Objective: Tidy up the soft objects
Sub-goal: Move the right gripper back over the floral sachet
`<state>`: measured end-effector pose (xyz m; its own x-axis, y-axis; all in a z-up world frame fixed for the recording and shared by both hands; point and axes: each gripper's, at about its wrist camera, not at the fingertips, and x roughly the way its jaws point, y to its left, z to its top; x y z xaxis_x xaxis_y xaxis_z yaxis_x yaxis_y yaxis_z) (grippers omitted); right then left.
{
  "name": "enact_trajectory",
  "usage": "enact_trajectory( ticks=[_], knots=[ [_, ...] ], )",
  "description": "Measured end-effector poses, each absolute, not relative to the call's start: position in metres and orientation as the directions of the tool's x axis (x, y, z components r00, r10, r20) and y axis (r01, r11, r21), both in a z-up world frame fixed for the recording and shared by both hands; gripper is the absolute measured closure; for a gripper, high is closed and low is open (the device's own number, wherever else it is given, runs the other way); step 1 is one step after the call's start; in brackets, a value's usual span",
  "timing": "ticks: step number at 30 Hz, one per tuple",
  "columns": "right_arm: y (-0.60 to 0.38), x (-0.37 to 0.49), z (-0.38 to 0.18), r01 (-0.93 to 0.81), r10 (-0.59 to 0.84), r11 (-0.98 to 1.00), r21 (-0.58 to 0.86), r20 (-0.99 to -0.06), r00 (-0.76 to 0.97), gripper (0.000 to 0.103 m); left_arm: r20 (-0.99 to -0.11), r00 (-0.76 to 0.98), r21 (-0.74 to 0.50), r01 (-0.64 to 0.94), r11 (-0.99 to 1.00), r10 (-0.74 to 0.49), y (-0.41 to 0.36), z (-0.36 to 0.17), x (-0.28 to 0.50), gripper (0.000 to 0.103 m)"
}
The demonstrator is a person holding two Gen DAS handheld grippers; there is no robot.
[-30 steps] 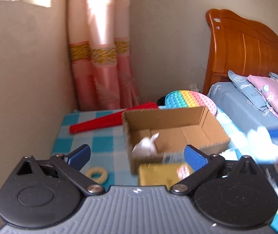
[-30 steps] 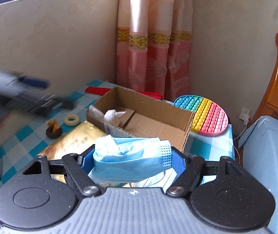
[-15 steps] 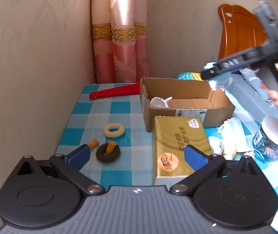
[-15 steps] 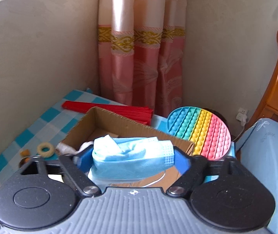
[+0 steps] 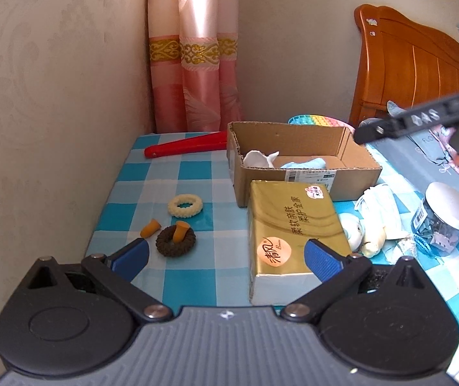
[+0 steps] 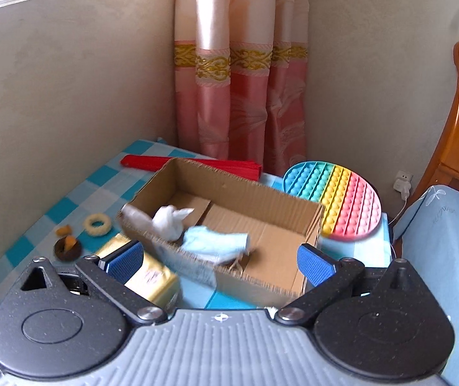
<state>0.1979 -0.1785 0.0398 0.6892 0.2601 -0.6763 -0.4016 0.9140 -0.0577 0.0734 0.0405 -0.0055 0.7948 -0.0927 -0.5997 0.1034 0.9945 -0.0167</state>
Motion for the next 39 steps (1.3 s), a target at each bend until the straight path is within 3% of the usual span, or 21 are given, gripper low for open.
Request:
enact_trajectory(
  ticks=[11,19,29,35,39],
  knots=[
    [-0.197,0.127,0.005,-0.441,0.314,0.897,0.013,-0.721,0.617,0.000,-0.601,0.794,-0.016,0.108,0.994,-0.096,0.037,-0.009,0.073,0.001],
    [-0.188,0.109,-0.036,-0.460,0.210,0.879,-0.126,-0.764,0.610,0.000,-0.614,0.783,-0.022,0.108,0.994,-0.098,0.037,-0.017,0.074,0.001],
    [-0.189,0.127,-0.055,-0.443,0.178,0.888,-0.120,-0.800,0.573,0.000,-0.619,0.780,-0.021,0.103,0.994,-0.094,0.037,-0.018,0.074,0.001],
    [-0.186,0.122,-0.060,-0.457,0.186,0.885,-0.089,-0.832,0.522,0.000,-0.617,0.781,-0.024,0.106,0.994,-0.098,0.036,-0.017,0.072,0.001],
    [-0.188,0.115,-0.060,-0.467,0.253,0.884,0.018,-0.859,0.445,0.000,-0.619,0.779,-0.022,0.114,0.993,-0.103,0.036,-0.017,0.072,0.001]
  ],
)
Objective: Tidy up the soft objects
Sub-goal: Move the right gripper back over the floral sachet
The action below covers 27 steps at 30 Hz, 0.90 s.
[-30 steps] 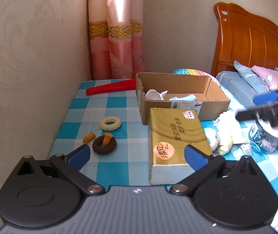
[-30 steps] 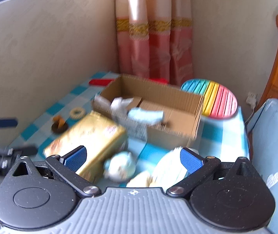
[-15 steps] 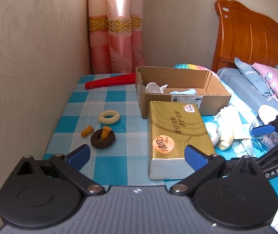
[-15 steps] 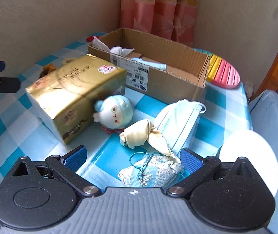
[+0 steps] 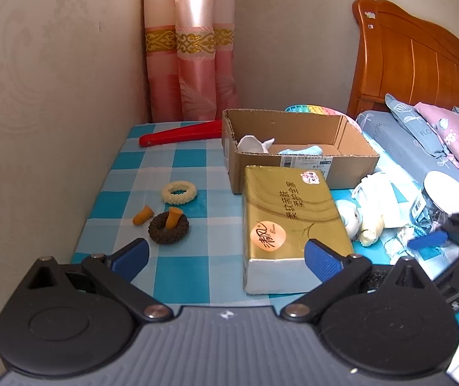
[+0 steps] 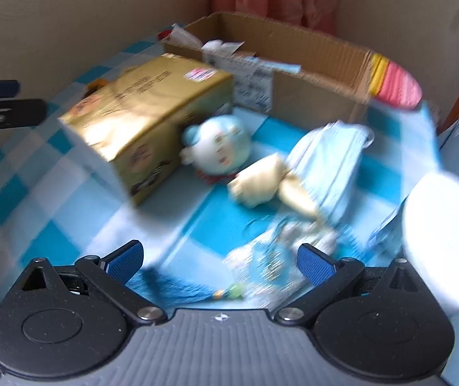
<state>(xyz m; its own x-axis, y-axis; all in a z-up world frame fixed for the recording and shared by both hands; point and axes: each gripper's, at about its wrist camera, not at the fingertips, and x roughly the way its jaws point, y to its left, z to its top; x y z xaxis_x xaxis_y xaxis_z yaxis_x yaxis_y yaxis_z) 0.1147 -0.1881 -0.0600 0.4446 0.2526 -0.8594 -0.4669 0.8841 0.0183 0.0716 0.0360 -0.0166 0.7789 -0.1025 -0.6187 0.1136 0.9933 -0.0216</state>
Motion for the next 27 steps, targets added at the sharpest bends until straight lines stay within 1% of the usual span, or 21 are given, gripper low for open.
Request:
enact_trajectory(
  ticks=[2,3,5,8,12,14,21,22,25,27],
  knots=[
    [-0.188,0.109,-0.061,-0.468,0.290,0.881,0.077,-0.869,0.402,0.000,-0.620,0.777,-0.024,0.112,0.993,-0.103,0.037,-0.017,0.071,0.001],
    [-0.187,0.104,-0.060,-0.475,0.299,0.876,0.083,-0.867,0.399,0.000,-0.621,0.777,-0.025,0.111,0.993,-0.103,0.037,-0.018,0.072,0.001],
    [-0.185,0.097,-0.056,-0.482,0.292,0.874,0.064,-0.862,0.414,0.000,-0.623,0.776,-0.026,0.109,0.994,-0.101,0.038,-0.019,0.072,0.001],
    [-0.190,0.100,-0.051,-0.443,0.262,0.896,0.032,-0.843,0.469,0.000,-0.627,0.773,-0.025,0.104,0.994,-0.096,0.040,-0.021,0.072,0.001],
    [-0.197,0.112,-0.058,-0.399,0.244,0.917,0.029,-0.830,0.501,0.000,-0.631,0.770,-0.034,0.101,0.994,-0.100,0.040,-0.023,0.073,0.001],
    [-0.196,0.116,-0.064,-0.390,0.244,0.920,0.043,-0.842,0.482,0.000,-0.633,0.768,-0.036,0.103,0.994,-0.103,0.040,-0.024,0.073,0.001],
    [-0.176,0.094,-0.058,-0.503,0.371,0.851,0.153,-0.853,0.368,0.000,-0.632,0.769,-0.032,0.099,0.995,-0.097,0.043,-0.023,0.072,0.001],
    [-0.176,0.092,-0.055,-0.502,0.365,0.853,0.141,-0.849,0.381,0.000,-0.632,0.769,-0.033,0.097,0.995,-0.096,0.043,-0.023,0.073,0.001],
    [-0.181,0.095,-0.048,-0.454,0.288,0.890,0.045,-0.827,0.482,0.000,-0.633,0.768,-0.037,0.094,0.995,-0.096,0.045,-0.023,0.074,0.001],
    [-0.188,0.101,-0.047,-0.425,0.263,0.905,0.023,-0.816,0.515,0.000,-0.634,0.767,-0.040,0.095,0.995,-0.099,0.045,-0.024,0.074,0.001]
  ],
)
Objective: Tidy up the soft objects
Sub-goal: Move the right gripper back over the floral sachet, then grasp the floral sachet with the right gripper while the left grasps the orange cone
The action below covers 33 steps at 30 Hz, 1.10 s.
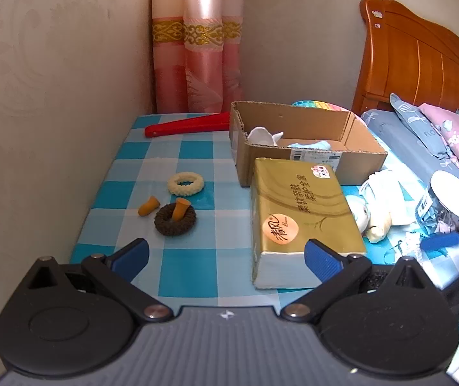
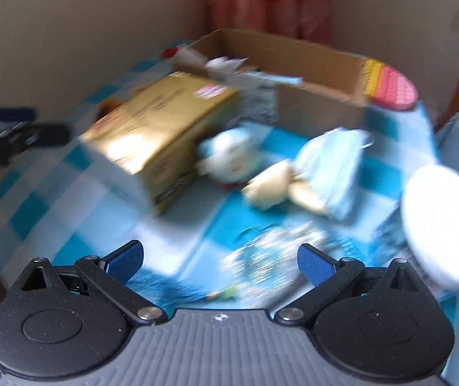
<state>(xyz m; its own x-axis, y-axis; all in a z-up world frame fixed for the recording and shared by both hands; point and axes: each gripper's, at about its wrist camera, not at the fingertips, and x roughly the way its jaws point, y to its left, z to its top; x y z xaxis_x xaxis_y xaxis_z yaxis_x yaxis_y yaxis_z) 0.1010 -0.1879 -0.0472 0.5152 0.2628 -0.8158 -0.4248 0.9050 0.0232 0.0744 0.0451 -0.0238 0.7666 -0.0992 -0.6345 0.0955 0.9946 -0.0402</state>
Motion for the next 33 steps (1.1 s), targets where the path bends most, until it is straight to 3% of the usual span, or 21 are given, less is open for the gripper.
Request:
enact_trajectory(
  ticks=[8,16,25,28,32,33],
  knots=[
    [-0.196,0.122,-0.067,-0.376,0.224,0.927,0.024,-0.837,0.499,0.000,-0.644,0.757,-0.051,0.105,0.993,-0.113,0.044,-0.028,0.077,0.001],
    [-0.179,0.096,-0.069,-0.478,0.230,0.878,-0.019,-0.859,0.457,0.000,-0.642,0.759,-0.057,0.091,0.994,-0.106,0.053,-0.032,0.082,0.001],
    [-0.177,0.091,-0.073,-0.473,0.220,0.880,-0.046,-0.843,0.491,0.000,-0.631,0.775,-0.108,-0.038,0.993,-0.039,0.080,-0.039,0.106,0.002],
    [-0.178,0.088,-0.072,-0.472,0.222,0.880,-0.046,-0.840,0.496,0.000,-0.624,0.781,-0.089,-0.076,0.993,0.004,0.085,-0.043,0.117,0.005],
    [-0.178,0.088,-0.072,-0.466,0.220,0.884,-0.048,-0.836,0.503,0.000,-0.609,0.792,-0.054,-0.087,0.995,0.037,0.084,-0.049,0.128,0.030],
    [-0.178,0.087,-0.072,-0.464,0.220,0.884,-0.048,-0.834,0.505,0.000,-0.608,0.793,-0.046,-0.088,0.995,0.042,0.084,-0.050,0.131,0.031]
  ],
)
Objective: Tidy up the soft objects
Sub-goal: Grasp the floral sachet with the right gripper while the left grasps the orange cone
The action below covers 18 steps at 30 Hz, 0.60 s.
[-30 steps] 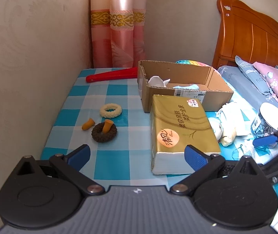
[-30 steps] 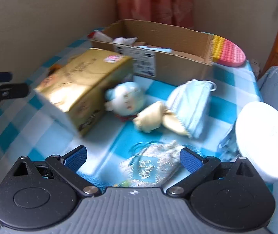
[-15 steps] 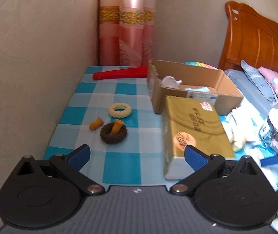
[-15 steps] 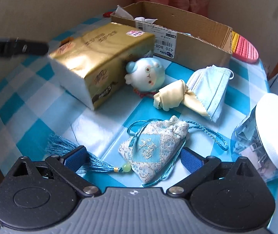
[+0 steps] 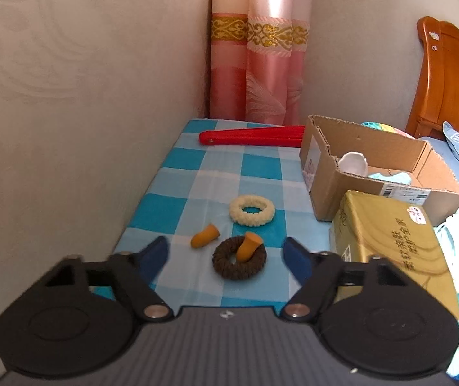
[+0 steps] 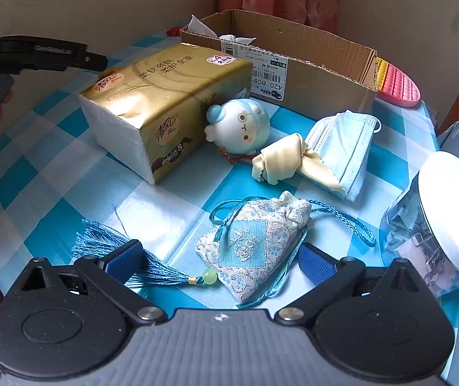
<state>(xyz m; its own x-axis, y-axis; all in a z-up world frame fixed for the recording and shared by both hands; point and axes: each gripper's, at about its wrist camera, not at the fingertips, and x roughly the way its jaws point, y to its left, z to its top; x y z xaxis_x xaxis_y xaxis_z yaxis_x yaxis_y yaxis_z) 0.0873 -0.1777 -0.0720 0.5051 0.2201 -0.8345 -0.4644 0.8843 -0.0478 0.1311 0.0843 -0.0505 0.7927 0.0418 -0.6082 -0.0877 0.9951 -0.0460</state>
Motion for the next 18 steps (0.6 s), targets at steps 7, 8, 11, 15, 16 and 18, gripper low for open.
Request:
enact_trajectory(
  ticks=[7,8,11,15,16,18],
  knots=[
    [-0.178,0.086,-0.072,-0.458,0.222,0.888,-0.049,-0.826,0.517,0.000,-0.621,0.783,-0.045,-0.077,0.996,0.033,0.077,-0.063,0.148,0.045],
    [-0.178,0.086,-0.072,-0.457,0.221,0.888,-0.049,-0.826,0.518,0.000,-0.619,0.785,-0.043,-0.072,0.996,0.030,0.075,-0.065,0.150,0.053],
    [-0.178,0.085,-0.072,-0.459,0.222,0.887,-0.049,-0.826,0.518,0.000,-0.620,0.784,-0.039,-0.061,0.997,0.024,0.071,-0.069,0.156,0.060],
    [-0.177,0.086,-0.072,-0.460,0.222,0.886,-0.049,-0.828,0.515,0.000,-0.614,0.788,-0.005,-0.057,0.998,0.042,0.063,-0.073,0.161,0.073],
    [-0.177,0.087,-0.072,-0.462,0.223,0.885,-0.049,-0.828,0.514,0.000,-0.613,0.789,0.004,-0.057,0.998,0.047,0.062,-0.074,0.162,0.073],
    [-0.177,0.087,-0.072,-0.465,0.224,0.884,-0.048,-0.829,0.513,0.000,-0.612,0.789,0.007,-0.052,0.999,0.045,0.061,-0.075,0.163,0.076]
  ],
)
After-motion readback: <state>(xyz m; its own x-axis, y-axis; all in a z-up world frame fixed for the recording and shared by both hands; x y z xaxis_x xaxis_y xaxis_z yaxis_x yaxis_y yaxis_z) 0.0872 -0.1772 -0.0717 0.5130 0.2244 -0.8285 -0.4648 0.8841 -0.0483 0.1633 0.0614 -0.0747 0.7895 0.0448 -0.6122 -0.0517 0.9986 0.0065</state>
